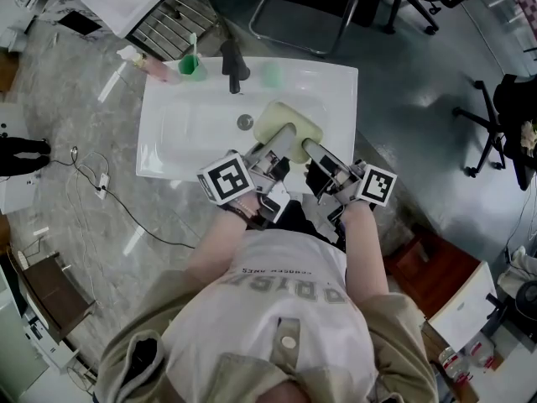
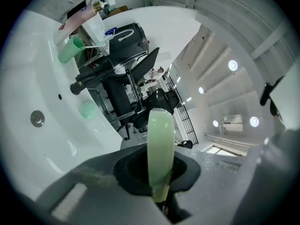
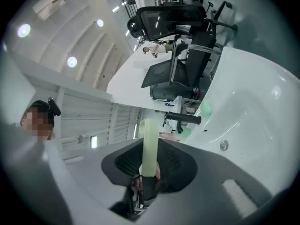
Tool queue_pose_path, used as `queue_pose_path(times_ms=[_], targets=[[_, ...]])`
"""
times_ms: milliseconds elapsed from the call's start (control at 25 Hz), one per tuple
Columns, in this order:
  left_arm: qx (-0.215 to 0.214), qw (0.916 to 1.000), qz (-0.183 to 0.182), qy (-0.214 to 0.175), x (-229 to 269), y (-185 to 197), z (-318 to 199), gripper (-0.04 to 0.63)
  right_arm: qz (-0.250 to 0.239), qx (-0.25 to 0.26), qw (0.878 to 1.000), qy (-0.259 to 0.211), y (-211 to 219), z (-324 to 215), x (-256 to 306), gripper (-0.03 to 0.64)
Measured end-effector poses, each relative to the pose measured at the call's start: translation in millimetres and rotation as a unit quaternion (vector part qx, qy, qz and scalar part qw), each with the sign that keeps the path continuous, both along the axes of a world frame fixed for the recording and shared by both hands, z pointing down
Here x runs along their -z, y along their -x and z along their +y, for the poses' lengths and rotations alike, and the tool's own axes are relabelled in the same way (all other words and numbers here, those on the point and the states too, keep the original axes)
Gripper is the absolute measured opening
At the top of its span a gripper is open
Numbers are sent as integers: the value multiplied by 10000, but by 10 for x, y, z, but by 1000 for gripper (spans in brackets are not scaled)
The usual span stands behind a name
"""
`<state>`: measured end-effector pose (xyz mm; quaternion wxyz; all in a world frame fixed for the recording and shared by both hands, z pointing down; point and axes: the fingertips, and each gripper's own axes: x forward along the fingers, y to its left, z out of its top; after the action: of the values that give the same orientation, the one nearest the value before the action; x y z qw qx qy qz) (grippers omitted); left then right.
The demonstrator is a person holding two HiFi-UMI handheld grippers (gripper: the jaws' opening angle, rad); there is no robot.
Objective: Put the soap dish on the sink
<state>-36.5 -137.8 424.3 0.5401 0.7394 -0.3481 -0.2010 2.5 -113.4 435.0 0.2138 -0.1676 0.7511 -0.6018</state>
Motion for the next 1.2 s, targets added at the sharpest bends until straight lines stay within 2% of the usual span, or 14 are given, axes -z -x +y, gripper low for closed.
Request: queue_pose_path(times_ms=[320,480,600,720,840,1040,1120,1200], targets=[[-179,9998,42,0,-22,-45,-65,21,-55,-16,9998,174,-34,-45,-40,66],[-228,9996,-146,-2,-88,-67,-92,29,0,-100,9997,218,-68,-80,-73,66],[-366,9984,-414,-150,-117,-74,-108,115,-6,-201,9994,279,-118,-117,-98,66],[-702,9939,-634,-565,-42,-118,-125,272,-15,-289,9992,280,-175,-166,-104,66],[-1044,9837,-1107,-960,-31,-100,-132,333,-23,-340,9990,279,-231,-212,-102,66],[-1354,9623,-1811,-1511,-5,72,-174,354,5,-300,9993,243,-300,-256,-111,64],[-1541,9466,-2208,-1771,9,127,-189,354,95,-237,9994,219,-321,-269,-125,64],[-1866,9198,-2756,-2078,-4,151,-189,359,194,-160,9995,189,-337,-290,-141,63]])
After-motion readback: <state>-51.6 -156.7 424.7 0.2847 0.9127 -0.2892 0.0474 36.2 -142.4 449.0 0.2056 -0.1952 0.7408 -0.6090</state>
